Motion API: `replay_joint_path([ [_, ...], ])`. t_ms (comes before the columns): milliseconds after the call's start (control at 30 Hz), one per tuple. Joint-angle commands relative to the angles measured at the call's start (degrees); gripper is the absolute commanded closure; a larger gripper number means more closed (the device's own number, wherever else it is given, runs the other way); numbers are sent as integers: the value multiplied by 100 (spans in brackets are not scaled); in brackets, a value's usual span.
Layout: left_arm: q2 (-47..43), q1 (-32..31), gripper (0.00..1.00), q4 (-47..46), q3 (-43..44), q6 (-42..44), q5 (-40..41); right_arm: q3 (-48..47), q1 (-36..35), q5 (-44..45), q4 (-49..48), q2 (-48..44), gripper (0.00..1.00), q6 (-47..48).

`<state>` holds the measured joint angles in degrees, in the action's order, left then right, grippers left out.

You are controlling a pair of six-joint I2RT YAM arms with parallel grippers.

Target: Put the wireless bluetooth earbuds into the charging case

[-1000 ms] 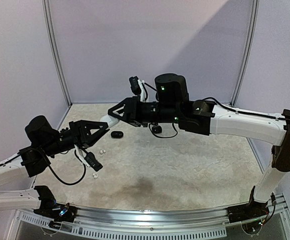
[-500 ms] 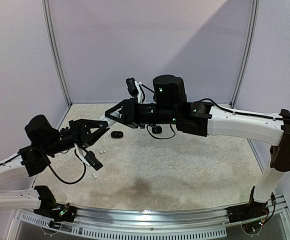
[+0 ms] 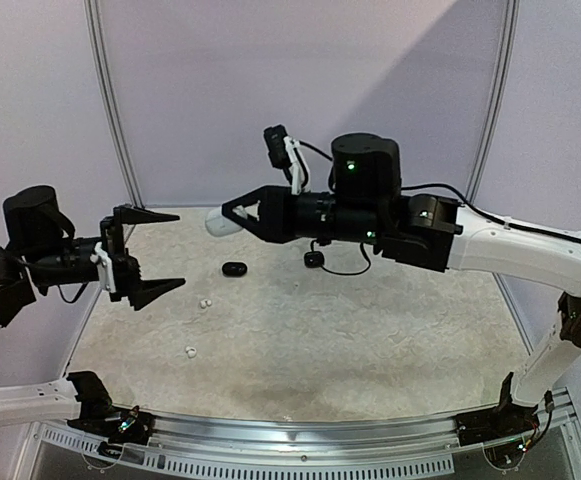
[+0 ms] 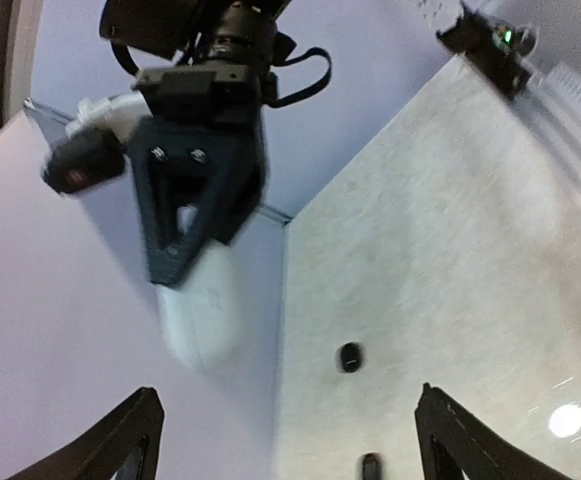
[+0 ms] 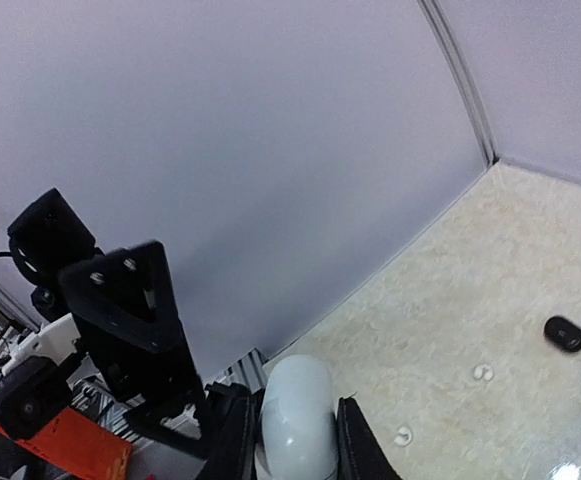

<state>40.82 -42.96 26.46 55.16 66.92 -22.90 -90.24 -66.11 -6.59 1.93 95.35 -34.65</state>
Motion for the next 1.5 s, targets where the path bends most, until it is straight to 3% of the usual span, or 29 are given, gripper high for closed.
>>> replay_joint_path([
  [0,40,-7,12,1247,-11,-3650,-696,46,19,533,-408,-399,100,1167],
  [300,211,257,29,-956,3,-7294,-1270,41,34,-353,-1466,-323,100,1849],
  [533,375,279,28,-2650,-301,-8605,-1489,24,-65,-1156,-2155,-80,100,2217],
  [667,593,312,29,-4175,-599,-9295,-1461,32,-70,-1348,-2264,7,100,2332],
  [833,876,341,34,-4782,-654,-9418,-1659,77,-74,-1503,-2381,-4,100,2442],
  [900,990,341,48,-4808,-647,-9452,-1666,123,-71,-1554,-2484,7,100,2446],
  [1000,1090,341,60,-5029,-676,-9431,-1786,157,-78,-1591,-2520,44,100,2422],
  [1200,1175,341,63,-5305,-646,-9398,-2087,308,-53,-1549,-2571,13,100,2436],
  [1333,1221,351,77,-5390,-687,-9388,-2240,443,-17,-1547,-2825,-55,100,2388],
  [1467,1264,367,77,-5506,-711,-9467,-2244,462,-2,-1554,-2942,-62,100,2369],
])
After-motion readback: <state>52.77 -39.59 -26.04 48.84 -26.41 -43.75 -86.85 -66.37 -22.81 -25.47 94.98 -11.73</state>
